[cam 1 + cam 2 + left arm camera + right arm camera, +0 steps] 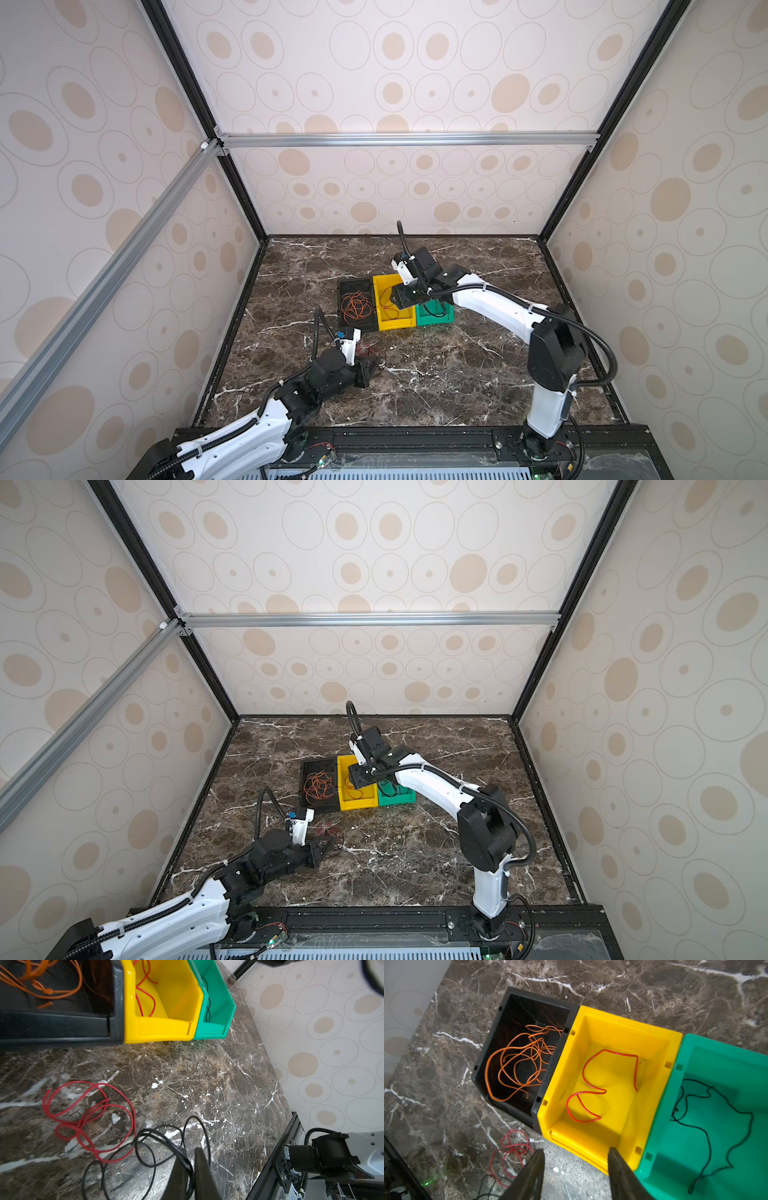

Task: Untangle the cables
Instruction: 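Raise the right gripper from the yellow bin and move it toward the remaining tangle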

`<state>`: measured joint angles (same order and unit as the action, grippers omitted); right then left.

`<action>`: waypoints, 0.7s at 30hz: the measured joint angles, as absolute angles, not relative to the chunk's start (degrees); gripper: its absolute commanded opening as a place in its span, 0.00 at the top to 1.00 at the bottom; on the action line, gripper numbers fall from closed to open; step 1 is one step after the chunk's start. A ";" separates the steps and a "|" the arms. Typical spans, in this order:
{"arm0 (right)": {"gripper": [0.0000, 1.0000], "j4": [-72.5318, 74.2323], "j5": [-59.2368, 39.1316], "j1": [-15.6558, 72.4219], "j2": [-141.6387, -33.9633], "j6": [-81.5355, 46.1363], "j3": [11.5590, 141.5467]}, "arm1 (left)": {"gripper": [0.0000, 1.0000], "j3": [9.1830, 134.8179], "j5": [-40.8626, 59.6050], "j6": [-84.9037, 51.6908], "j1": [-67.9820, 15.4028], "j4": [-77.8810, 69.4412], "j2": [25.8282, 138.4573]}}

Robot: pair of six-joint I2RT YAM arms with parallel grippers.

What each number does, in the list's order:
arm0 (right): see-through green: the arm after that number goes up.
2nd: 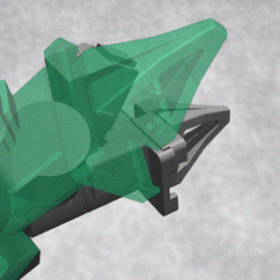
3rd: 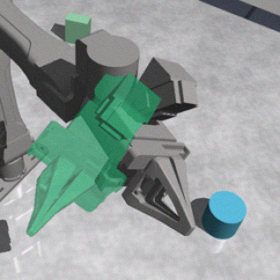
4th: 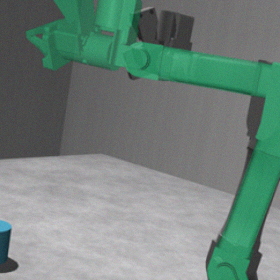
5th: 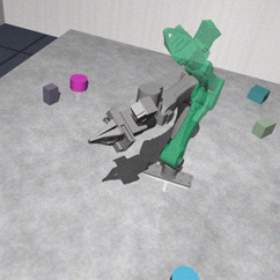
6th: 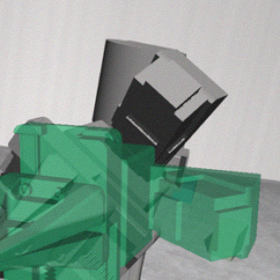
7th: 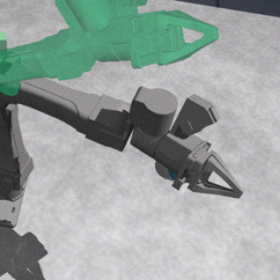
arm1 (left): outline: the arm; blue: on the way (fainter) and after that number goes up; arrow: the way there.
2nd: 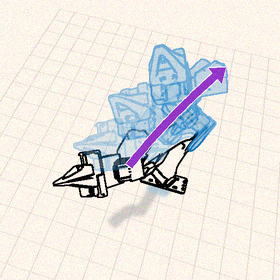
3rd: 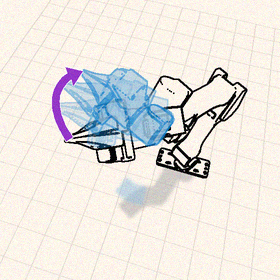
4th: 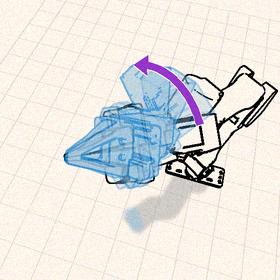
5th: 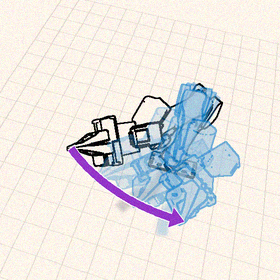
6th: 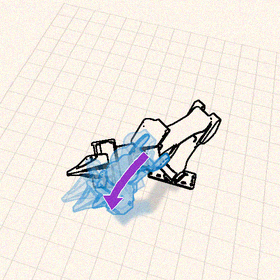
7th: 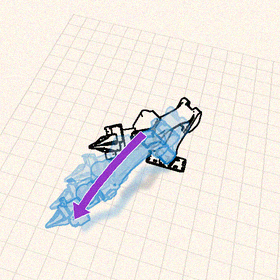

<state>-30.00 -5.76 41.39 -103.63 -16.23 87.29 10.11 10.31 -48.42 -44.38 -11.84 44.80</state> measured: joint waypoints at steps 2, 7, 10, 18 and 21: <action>0.48 -29.52 -6.00 41.34 -100.16 -16.36 84.07 | 0.86 10.57 11.75 -48.21 -44.40 -13.32 46.92; 0.46 -28.82 -5.72 41.28 -92.99 -16.93 75.31 | 0.83 13.43 13.43 -47.72 -45.76 -17.67 55.09; 0.46 -28.67 -5.10 41.15 -89.58 -17.54 70.39 | 0.87 15.51 14.09 -47.68 -46.72 -21.04 60.90; 0.46 -28.64 -3.16 40.38 -84.53 -18.87 63.13 | 0.69 22.15 15.75 -47.57 -49.41 -27.97 73.45; 0.46 -28.71 -2.61 39.81 -82.63 -19.20 61.45 | 0.51 24.34 16.01 -47.07 -49.89 -28.23 75.00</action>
<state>-28.71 -2.61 39.81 -82.63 -19.20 61.45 24.34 16.01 -47.07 -49.89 -28.23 75.00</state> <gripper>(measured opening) 0.542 0.403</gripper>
